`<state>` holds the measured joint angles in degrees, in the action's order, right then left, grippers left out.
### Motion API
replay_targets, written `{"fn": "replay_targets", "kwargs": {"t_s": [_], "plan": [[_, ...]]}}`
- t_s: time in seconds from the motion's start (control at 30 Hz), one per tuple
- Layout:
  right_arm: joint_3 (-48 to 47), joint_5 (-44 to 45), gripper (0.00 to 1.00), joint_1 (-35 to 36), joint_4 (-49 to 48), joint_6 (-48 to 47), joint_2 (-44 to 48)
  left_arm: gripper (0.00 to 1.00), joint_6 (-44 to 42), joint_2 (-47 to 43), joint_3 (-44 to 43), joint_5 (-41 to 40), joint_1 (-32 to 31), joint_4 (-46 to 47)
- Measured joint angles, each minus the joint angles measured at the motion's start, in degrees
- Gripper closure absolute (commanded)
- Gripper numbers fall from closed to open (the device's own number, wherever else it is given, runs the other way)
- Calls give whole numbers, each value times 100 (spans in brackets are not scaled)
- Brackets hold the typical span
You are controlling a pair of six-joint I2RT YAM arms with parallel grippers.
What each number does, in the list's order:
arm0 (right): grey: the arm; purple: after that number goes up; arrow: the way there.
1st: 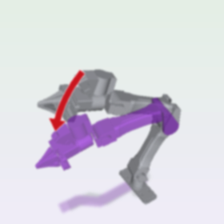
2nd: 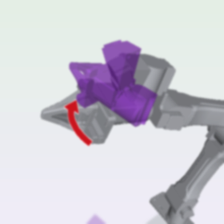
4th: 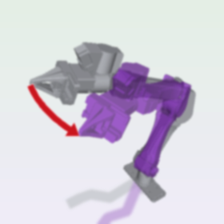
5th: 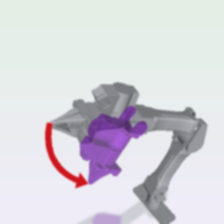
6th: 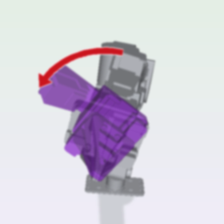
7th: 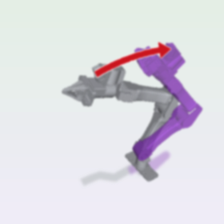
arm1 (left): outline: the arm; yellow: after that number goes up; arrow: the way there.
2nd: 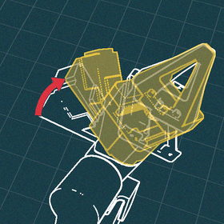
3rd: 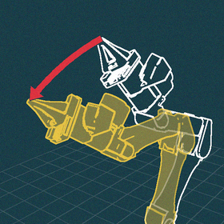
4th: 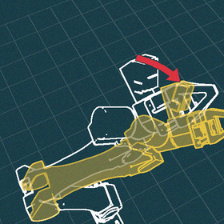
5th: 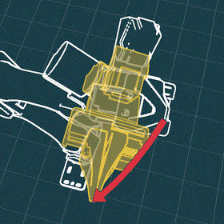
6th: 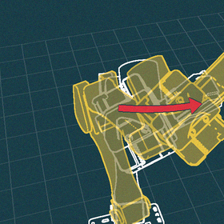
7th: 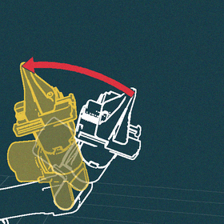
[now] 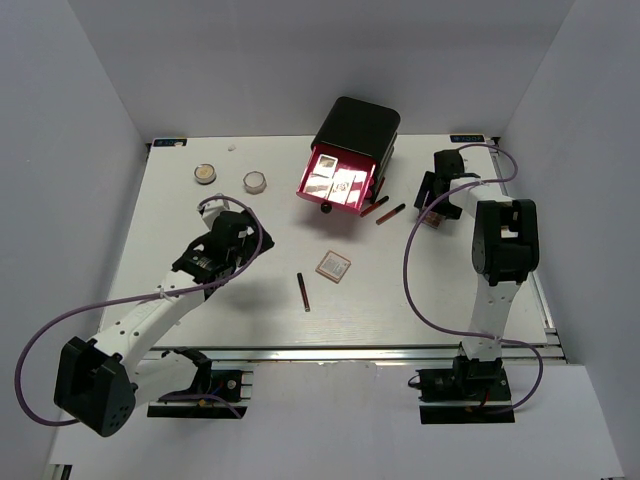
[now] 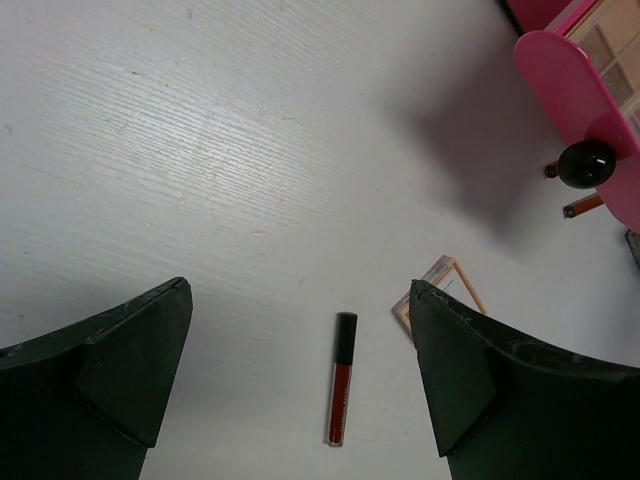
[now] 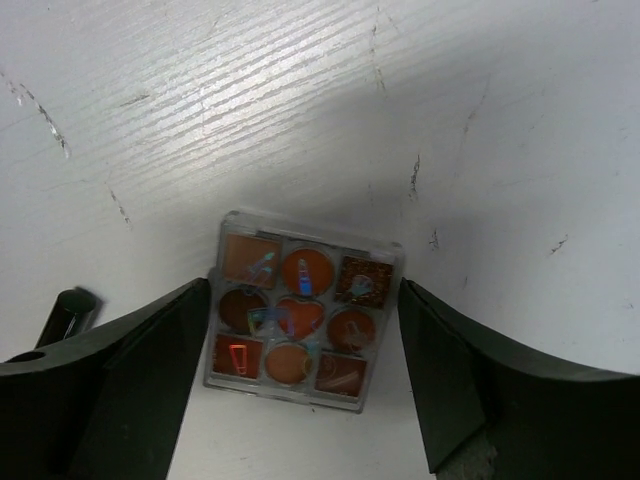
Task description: Organize the makeup
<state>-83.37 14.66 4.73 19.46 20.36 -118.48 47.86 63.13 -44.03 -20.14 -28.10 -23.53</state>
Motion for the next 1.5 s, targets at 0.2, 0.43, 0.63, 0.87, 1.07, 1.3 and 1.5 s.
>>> {"fn": "replay_targets", "kwargs": {"t_s": [0.2, 0.43, 0.63, 0.87, 1.07, 1.3, 1.5], "plan": [[39, -131, 50, -26, -122, -118, -2, 2, 55, -35, 50, 20, 0, 22], [240, -592, 74, -98, -199, -420, 197, 2, 63, -306, 271, 70, 0, 186], [369, -1386, 89, -96, -116, -763, 979, 2, 28, -686, 428, 63, 0, 275], [343, -1797, 87, 979, -514, -1397, 2557, 2, -4, -1023, 688, 63, 0, 466], [-35, -1781, 83, 2415, -638, -1384, 2487, 2, 2, -1106, 817, 98, 2, 481], [-424, -1161, 79, 2653, -592, -994, 1692, 2, 52, -1390, 890, 109, 0, 557], [-431, -750, 72, 2776, -643, -848, 1423, 2, 151, -1683, 999, 101, 0, 551]]}}
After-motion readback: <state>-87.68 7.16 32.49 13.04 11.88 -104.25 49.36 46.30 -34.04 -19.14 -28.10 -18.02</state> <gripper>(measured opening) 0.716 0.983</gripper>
